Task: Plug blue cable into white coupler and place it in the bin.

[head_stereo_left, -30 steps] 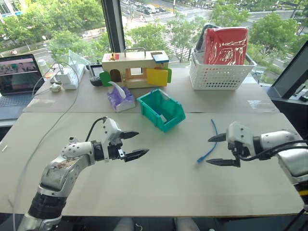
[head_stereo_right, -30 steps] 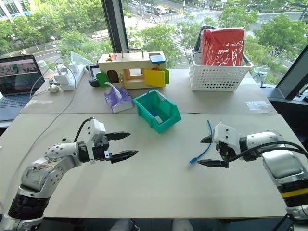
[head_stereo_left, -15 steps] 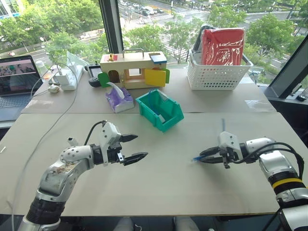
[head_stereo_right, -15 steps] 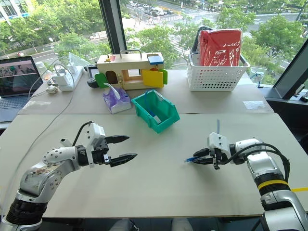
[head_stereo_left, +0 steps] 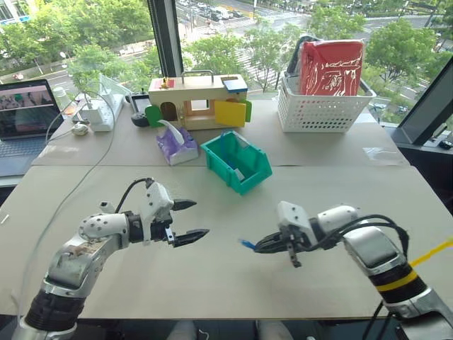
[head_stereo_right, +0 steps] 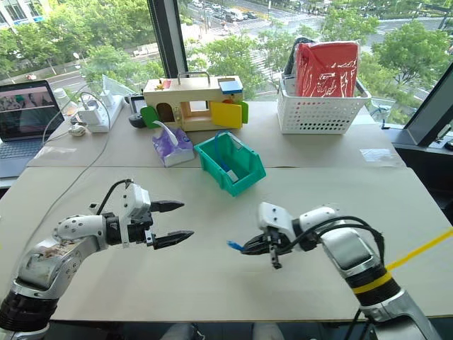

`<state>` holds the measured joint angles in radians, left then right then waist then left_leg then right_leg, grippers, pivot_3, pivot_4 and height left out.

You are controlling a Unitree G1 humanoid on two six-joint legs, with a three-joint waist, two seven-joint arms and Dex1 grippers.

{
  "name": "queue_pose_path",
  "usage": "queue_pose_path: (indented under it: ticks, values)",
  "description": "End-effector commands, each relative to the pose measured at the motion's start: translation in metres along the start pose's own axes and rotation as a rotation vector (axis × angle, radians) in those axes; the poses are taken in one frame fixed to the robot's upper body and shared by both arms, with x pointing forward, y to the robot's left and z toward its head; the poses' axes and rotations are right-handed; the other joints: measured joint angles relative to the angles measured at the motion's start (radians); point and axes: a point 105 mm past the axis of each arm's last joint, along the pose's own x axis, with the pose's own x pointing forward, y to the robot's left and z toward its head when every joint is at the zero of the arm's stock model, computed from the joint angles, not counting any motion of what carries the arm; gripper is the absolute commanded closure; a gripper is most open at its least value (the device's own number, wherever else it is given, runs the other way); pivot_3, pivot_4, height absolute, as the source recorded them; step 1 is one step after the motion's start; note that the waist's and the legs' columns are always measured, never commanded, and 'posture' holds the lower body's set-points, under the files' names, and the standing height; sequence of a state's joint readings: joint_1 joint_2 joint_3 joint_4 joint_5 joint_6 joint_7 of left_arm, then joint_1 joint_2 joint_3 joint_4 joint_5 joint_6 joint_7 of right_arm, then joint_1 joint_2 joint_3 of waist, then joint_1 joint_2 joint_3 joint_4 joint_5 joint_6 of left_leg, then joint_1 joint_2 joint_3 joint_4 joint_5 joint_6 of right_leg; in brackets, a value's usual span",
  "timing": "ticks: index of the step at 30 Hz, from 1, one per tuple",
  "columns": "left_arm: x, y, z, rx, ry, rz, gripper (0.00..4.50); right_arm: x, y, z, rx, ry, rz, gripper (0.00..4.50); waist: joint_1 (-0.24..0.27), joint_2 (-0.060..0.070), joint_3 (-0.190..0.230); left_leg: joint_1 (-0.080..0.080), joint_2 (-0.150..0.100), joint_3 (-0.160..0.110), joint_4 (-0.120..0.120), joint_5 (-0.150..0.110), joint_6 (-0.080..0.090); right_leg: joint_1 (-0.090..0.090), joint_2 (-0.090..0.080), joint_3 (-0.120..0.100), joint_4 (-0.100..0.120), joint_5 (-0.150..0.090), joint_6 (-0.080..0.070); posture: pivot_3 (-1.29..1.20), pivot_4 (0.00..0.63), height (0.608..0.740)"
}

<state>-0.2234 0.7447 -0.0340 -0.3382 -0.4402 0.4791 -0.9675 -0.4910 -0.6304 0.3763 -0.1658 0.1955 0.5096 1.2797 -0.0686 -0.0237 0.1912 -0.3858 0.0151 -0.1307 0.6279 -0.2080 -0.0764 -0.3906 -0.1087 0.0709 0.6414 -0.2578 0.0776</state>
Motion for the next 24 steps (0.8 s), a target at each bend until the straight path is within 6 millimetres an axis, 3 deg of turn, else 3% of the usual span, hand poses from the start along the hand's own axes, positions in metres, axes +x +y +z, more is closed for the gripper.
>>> queue_pose_path:
  ticks: [1, 8, 17, 24]
  values:
    - [0.004, -0.012, -0.002, 0.071, 0.015, -0.074, 0.00, 0.019, -0.003, 0.000, -0.065, 0.066, 0.003, 4.48, 0.002, 0.000, 0.000, 0.000, 0.000, 0.000, 0.000, 0.000, 0.000, 0.000, 0.000, 0.000, 0.000, 0.000, 0.000, 0.00, 0.150, 0.740]
    - [0.017, -0.021, -0.018, 0.113, 0.045, -0.170, 0.00, 0.046, -0.013, -0.001, -0.129, 0.132, 0.083, 4.48, -0.003, 0.000, 0.000, 0.001, 0.000, 0.000, 0.000, 0.000, 0.000, -0.001, 0.000, 0.000, 0.001, 0.000, 0.000, 0.00, 0.150, 0.740]
    - [0.021, -0.026, -0.034, 0.191, 0.134, -0.257, 0.00, 0.048, -0.020, -0.006, -0.205, 0.194, 0.122, 4.48, -0.006, 0.000, 0.000, 0.004, 0.001, 0.000, -0.001, 0.000, 0.000, 0.000, 0.001, 0.000, 0.003, -0.003, 0.004, 0.00, 0.150, 0.740]
    - [0.031, -0.025, -0.033, 0.224, 0.138, -0.294, 0.00, 0.052, -0.016, -0.011, -0.186, 0.198, 0.136, 4.48, -0.007, 0.000, 0.000, 0.005, 0.002, 0.000, -0.001, 0.000, 0.000, 0.001, 0.002, 0.000, 0.005, -0.003, 0.004, 0.00, 0.150, 0.740]
